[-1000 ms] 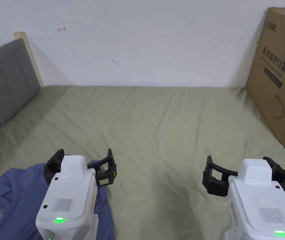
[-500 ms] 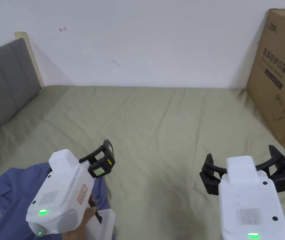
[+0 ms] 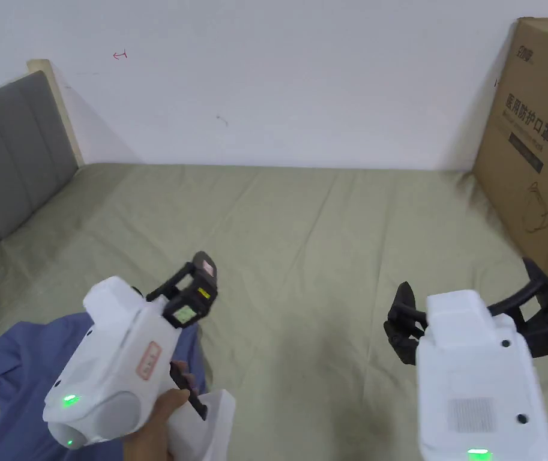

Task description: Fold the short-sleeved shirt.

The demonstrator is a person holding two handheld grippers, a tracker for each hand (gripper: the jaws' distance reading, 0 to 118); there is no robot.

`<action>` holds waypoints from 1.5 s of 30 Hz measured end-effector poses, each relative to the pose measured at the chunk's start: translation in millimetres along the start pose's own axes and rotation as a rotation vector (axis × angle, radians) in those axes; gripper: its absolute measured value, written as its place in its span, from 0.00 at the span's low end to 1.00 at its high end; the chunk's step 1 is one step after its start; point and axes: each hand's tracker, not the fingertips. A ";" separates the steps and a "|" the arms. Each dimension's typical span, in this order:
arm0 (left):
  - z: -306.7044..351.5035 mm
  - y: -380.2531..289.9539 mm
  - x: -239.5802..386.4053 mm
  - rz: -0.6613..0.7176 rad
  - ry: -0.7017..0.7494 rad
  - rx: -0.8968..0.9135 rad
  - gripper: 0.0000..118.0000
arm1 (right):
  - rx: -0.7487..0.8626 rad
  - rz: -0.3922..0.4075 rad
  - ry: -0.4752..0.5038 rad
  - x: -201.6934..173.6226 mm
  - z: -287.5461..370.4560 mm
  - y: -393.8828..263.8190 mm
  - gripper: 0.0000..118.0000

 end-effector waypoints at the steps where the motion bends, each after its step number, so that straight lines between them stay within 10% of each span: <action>1: 0.7 -2.6 8.6 -0.144 -0.006 0.016 1.00 | -0.024 -0.108 0.036 6.9 -1.2 -2.2 1.00; 4: -1.4 -12.5 19.0 -0.390 0.023 0.014 1.00 | -0.083 -0.288 0.098 17.4 -6.0 -12.0 1.00; 9: -4.6 -24.6 17.7 -0.429 0.053 0.000 1.00 | -0.135 -0.404 0.124 22.2 -10.1 -23.5 1.00; 45: 2.2 -21.8 18.1 -0.403 0.030 0.003 0.99 | -0.143 -0.370 0.129 17.4 -8.0 -21.4 0.98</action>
